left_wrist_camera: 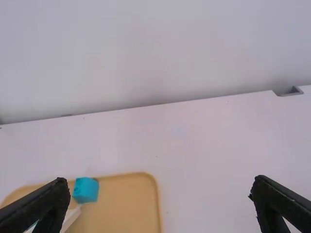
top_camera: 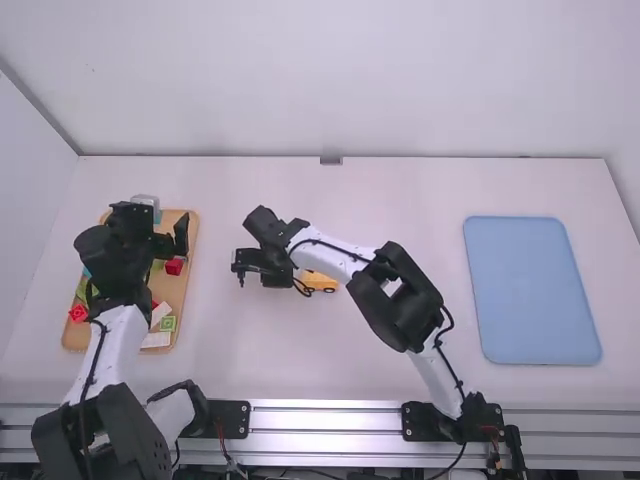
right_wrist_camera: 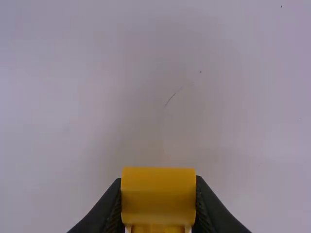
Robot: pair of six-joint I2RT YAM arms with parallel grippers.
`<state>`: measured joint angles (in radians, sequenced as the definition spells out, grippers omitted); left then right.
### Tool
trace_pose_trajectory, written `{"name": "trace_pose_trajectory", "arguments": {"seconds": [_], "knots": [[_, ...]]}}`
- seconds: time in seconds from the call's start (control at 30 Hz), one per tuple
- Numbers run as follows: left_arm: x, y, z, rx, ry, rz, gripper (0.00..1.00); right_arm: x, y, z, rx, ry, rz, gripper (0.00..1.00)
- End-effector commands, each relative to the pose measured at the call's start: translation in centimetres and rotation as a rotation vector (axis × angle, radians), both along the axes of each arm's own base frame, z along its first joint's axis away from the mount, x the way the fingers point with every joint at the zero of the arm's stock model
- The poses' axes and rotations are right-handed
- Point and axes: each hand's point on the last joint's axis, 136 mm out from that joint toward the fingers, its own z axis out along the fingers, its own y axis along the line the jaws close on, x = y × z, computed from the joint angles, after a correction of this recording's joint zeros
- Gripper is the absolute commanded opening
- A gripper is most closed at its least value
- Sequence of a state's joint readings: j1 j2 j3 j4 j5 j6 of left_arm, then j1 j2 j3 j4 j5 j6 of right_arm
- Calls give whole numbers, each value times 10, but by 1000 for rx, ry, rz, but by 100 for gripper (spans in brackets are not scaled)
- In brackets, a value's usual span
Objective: Assemble lego blocks to make yellow taxi
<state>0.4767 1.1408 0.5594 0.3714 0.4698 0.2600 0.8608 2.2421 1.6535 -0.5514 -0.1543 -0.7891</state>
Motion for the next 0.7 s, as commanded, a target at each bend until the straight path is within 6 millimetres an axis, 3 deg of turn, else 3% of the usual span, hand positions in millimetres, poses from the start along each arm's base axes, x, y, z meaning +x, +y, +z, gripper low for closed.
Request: {"name": "trace_pose_trajectory", "arguments": {"seconds": [0.0,0.67], "knots": [[-2,-3,3,-1,-10,-13,99,-4,-7,-10,-22,24,-9,18],[-2,-1,3,-1,-10,-7,99,-4,-7,-10,-23,23,-5,38]]}}
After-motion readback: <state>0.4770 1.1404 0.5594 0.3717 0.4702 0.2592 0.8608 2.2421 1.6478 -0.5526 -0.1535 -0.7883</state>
